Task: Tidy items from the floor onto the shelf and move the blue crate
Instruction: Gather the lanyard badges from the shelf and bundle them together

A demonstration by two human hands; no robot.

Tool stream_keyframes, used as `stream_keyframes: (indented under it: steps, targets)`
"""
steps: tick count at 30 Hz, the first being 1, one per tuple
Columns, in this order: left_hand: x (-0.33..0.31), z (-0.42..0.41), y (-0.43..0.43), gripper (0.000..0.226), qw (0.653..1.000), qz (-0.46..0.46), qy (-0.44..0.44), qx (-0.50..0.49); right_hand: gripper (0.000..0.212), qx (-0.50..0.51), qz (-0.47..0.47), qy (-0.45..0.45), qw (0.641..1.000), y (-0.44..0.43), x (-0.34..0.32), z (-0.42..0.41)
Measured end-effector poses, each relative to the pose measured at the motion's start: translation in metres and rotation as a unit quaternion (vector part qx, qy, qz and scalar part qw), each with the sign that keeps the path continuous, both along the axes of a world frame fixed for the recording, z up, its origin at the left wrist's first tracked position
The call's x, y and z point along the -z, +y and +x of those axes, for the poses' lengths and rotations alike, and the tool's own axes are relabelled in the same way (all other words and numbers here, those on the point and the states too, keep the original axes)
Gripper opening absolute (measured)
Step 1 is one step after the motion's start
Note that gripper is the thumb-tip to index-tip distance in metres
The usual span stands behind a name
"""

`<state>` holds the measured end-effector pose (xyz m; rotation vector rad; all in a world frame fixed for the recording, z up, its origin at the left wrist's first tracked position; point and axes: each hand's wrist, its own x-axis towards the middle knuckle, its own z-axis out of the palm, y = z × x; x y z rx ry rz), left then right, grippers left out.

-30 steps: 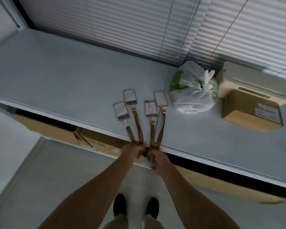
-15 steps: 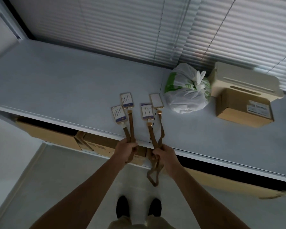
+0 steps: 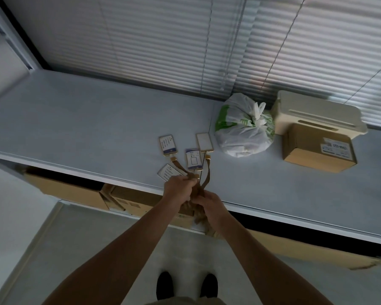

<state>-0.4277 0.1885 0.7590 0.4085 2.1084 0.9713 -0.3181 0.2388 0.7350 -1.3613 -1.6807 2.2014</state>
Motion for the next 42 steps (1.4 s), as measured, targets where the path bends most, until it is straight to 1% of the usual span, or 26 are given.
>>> stream_keyframes:
  steps: [3,5,7,9,12,15,16,20,23,24,25,27,29,30,31,32,33,36,38,40,41,42]
  targets:
    - [-0.008,-0.005,0.003,0.028,0.999,0.001,0.03,0.042,0.013,-0.045,0.081,-0.039,0.995,0.005,-0.012,0.0]
    - [-0.012,-0.01,0.003,0.029,0.998,0.019,0.044,0.046,0.022,-0.059,0.125,-0.032,0.99,0.012,-0.025,0.001]
    - [-0.014,-0.016,0.003,0.022,0.998,0.049,0.018,0.036,0.016,-0.071,0.129,-0.002,0.989,0.021,-0.044,0.001]
    - [-0.018,-0.02,0.003,0.018,0.997,0.07,0.001,0.024,0.009,-0.082,0.154,-0.004,0.985,0.032,-0.063,-0.001]
    - [-0.02,-0.027,0.005,0.019,0.996,0.088,0.0,0.0,0.011,-0.093,0.208,-0.02,0.974,0.048,-0.084,-0.009]
    - [-0.02,-0.037,0.002,0.014,0.994,0.099,0.033,-0.009,0.01,-0.122,0.227,-0.036,0.966,0.06,-0.103,-0.013]
    - [-0.019,-0.04,0.001,0.013,0.992,0.123,0.031,-0.015,0.011,-0.139,0.235,-0.04,0.961,0.064,-0.112,-0.014]
    - [-0.024,-0.049,0.002,0.024,0.973,0.228,-0.01,-0.023,0.016,-0.202,0.279,-0.045,0.938,0.073,-0.159,-0.017]
    - [-0.031,-0.058,0.012,0.036,0.962,0.273,-0.019,0.022,0.018,-0.236,0.307,-0.03,0.921,0.074,-0.196,-0.02]
    - [-0.036,-0.059,0.015,0.041,0.96,0.273,-0.039,0.037,0.019,-0.245,0.314,-0.024,0.917,0.074,-0.207,-0.02]
    - [-0.039,-0.061,0.02,0.042,0.958,0.276,-0.062,0.05,0.02,-0.252,0.314,-0.016,0.915,0.073,-0.218,-0.02]
    - [-0.044,-0.06,0.025,0.026,0.955,0.264,-0.12,0.057,0.023,-0.259,0.285,0.013,0.923,0.073,-0.237,-0.018]
    - [-0.045,-0.056,0.024,0.019,0.955,0.236,-0.164,0.072,0.026,-0.255,0.232,0.058,0.937,0.076,-0.254,-0.015]
    - [-0.047,-0.053,0.022,0.021,0.952,0.227,-0.181,0.095,0.026,-0.251,0.208,0.08,0.942,0.078,-0.261,-0.014]
    - [-0.052,-0.047,0.022,0.027,0.95,0.217,-0.199,0.099,0.027,-0.246,0.188,0.098,0.946,0.082,-0.266,-0.013]
    - [-0.049,-0.045,0.02,0.035,0.939,0.23,-0.228,0.112,0.027,-0.238,0.177,0.11,0.949,0.087,-0.27,-0.011]
    - [-0.044,-0.042,0.017,0.042,0.922,0.244,-0.283,0.108,0.027,-0.226,0.174,0.115,0.952,0.092,-0.273,-0.009]
    - [-0.026,-0.038,0.014,0.069,0.856,0.247,-0.442,0.102,0.029,-0.168,0.19,0.106,0.961,0.107,-0.271,-0.001]
    - [-0.02,-0.032,0.009,0.082,0.817,0.24,-0.511,0.117,0.029,-0.131,0.195,0.095,0.967,0.114,-0.265,0.006]
    - [-0.017,-0.024,0.003,0.083,0.775,0.247,-0.563,0.145,0.03,-0.105,0.193,0.083,0.972,0.119,-0.259,0.012]
    - [-0.018,-0.02,0.0,0.081,0.763,0.261,-0.569,0.16,0.03,-0.097,0.19,0.079,0.974,0.121,-0.256,0.016]
    - [-0.016,-0.019,-0.001,0.075,0.767,0.269,-0.555,0.176,0.029,-0.092,0.186,0.078,0.975,0.123,-0.254,0.019]
